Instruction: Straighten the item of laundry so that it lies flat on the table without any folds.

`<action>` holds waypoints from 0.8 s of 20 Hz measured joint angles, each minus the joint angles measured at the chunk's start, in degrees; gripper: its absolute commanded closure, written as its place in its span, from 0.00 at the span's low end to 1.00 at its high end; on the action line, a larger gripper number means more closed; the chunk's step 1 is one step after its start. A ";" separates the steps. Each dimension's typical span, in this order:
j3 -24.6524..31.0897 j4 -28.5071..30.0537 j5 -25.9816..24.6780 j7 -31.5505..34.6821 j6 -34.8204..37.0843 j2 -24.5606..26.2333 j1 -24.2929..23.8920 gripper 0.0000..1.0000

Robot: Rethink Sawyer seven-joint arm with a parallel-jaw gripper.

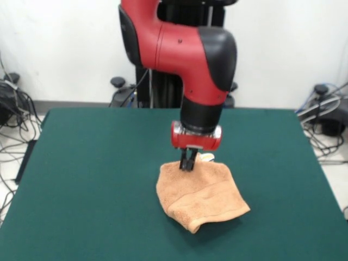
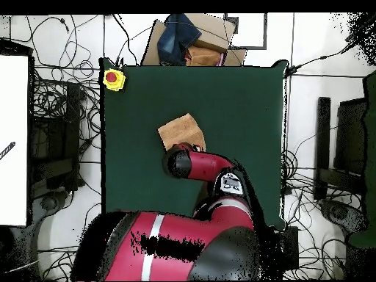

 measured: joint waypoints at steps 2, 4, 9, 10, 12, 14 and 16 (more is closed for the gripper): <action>-0.01 1.33 0.00 0.00 0.00 -1.71 0.14 1.00; -0.01 2.11 0.01 0.00 -0.01 -2.97 -0.01 1.00; -0.01 2.11 0.01 0.00 -0.01 -3.07 -0.60 1.00; -0.02 2.11 0.01 0.00 -0.01 -3.05 -0.72 0.00; -0.02 2.11 0.01 0.00 -0.01 -3.00 -0.87 0.00; -0.01 2.11 0.01 0.00 -0.01 -2.97 -0.97 0.00; -0.01 2.11 0.01 0.00 -0.01 -2.96 -0.97 0.00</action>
